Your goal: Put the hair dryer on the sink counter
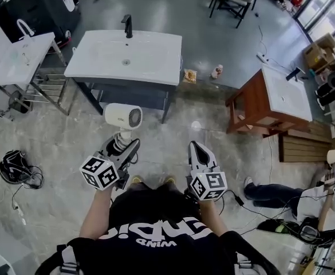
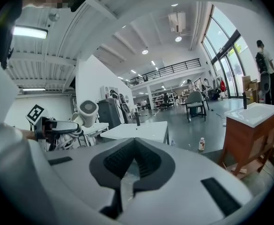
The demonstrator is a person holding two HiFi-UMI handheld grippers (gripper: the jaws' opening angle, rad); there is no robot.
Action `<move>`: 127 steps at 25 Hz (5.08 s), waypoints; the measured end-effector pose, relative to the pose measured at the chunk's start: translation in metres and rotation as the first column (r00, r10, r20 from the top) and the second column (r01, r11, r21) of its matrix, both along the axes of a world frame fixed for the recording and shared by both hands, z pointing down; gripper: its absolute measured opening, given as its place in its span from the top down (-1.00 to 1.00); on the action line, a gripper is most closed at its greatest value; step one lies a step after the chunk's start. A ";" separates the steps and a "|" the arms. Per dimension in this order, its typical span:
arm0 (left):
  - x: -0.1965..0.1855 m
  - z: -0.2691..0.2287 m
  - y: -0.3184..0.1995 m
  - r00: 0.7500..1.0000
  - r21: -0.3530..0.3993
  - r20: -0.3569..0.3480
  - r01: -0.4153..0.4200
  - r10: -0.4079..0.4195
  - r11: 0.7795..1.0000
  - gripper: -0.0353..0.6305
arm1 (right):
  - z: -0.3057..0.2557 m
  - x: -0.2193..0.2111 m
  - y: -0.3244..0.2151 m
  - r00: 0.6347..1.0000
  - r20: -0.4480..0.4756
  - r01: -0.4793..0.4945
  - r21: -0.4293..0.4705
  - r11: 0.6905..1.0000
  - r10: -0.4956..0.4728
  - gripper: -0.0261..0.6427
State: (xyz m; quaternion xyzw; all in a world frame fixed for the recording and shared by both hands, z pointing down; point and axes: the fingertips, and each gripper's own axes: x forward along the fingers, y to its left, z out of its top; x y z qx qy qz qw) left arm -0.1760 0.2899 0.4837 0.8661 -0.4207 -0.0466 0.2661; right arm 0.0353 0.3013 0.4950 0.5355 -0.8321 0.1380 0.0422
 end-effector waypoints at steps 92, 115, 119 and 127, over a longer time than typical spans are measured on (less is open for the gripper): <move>0.072 -0.006 -0.483 0.992 -0.007 0.096 -0.084 0.084 0.996 0.03 | -0.038 0.031 -0.485 1.000 0.023 0.015 0.082 0.996 -0.017 0.88; 0.092 0.006 -0.540 0.992 -0.047 0.127 -0.018 0.023 0.999 0.03 | -0.033 0.053 -0.546 0.997 0.022 0.071 0.039 0.997 -0.072 0.88; 0.098 0.011 -0.547 0.992 -0.067 0.128 0.005 0.003 0.998 0.03 | -0.034 0.057 -0.554 0.996 0.037 0.084 0.046 0.995 -0.085 0.88; 0.110 0.026 -0.557 0.988 -0.088 0.153 0.005 0.009 0.996 0.03 | -0.033 0.069 -0.566 0.996 0.052 0.073 0.056 0.996 -0.076 0.88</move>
